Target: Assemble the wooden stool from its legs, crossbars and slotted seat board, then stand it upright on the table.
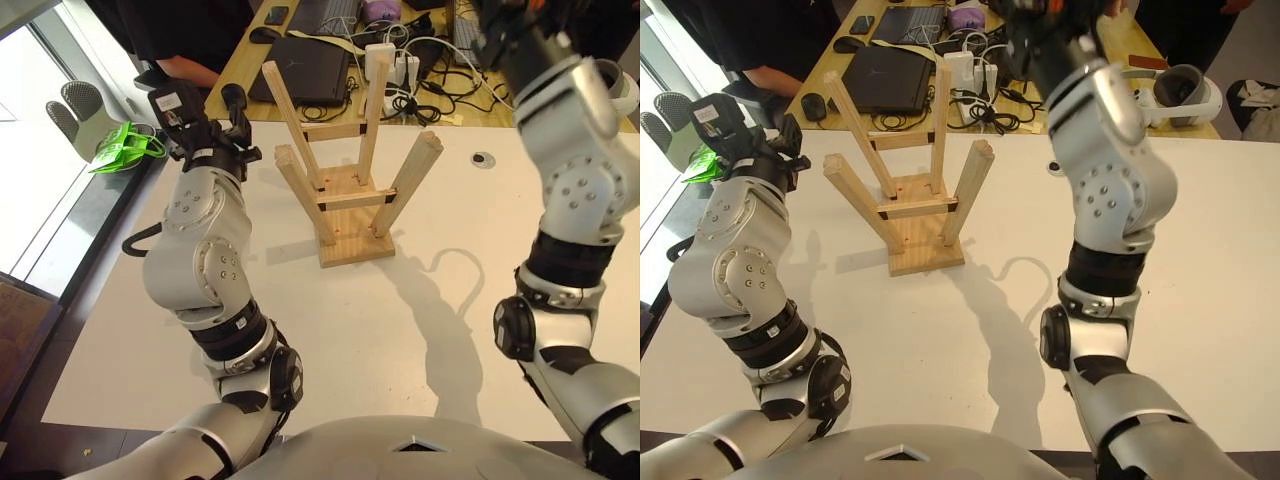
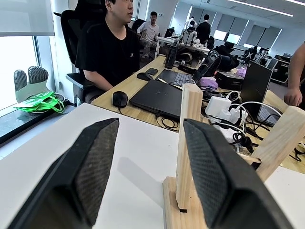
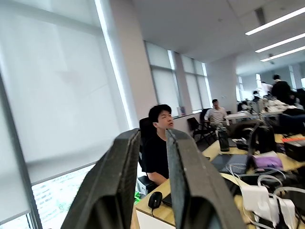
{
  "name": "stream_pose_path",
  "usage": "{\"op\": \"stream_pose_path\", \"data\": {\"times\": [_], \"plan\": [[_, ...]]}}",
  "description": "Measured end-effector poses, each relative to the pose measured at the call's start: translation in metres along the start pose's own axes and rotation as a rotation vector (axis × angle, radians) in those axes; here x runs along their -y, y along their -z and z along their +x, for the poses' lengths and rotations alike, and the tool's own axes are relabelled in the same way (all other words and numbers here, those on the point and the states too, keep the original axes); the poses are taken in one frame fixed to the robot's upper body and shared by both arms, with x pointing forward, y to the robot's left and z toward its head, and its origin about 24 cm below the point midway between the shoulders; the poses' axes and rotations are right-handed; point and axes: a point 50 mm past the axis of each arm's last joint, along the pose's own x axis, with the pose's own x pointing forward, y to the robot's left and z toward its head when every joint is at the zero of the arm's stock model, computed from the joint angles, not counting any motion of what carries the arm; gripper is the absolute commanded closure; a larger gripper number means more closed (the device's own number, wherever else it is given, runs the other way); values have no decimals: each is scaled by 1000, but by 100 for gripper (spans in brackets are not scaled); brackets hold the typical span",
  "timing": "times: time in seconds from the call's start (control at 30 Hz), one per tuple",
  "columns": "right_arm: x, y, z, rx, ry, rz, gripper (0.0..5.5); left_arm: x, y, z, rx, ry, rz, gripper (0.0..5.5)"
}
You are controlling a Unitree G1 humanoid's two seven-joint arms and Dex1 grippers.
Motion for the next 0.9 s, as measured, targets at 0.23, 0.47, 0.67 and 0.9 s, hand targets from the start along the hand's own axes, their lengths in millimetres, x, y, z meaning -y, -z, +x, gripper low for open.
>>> {"op": "stream_pose_path", "data": {"times": [0.23, 0.47, 0.67, 0.9], "plan": [[13, 41, -8, -296, -42, 80, 447, -2, -2, 1, 20, -16, -10, 301], [-16, 97, -50, -566, -222, 36, 447, 1, -4, 1, 37, -15, -19, 301], [2, 99, -40, -453, -76, 134, 447, 4, -3, 1, 40, -15, -26, 301], [0, 68, -35, -221, -21, 227, 447, 8, 1, 1, 26, -11, -31, 301]]}}
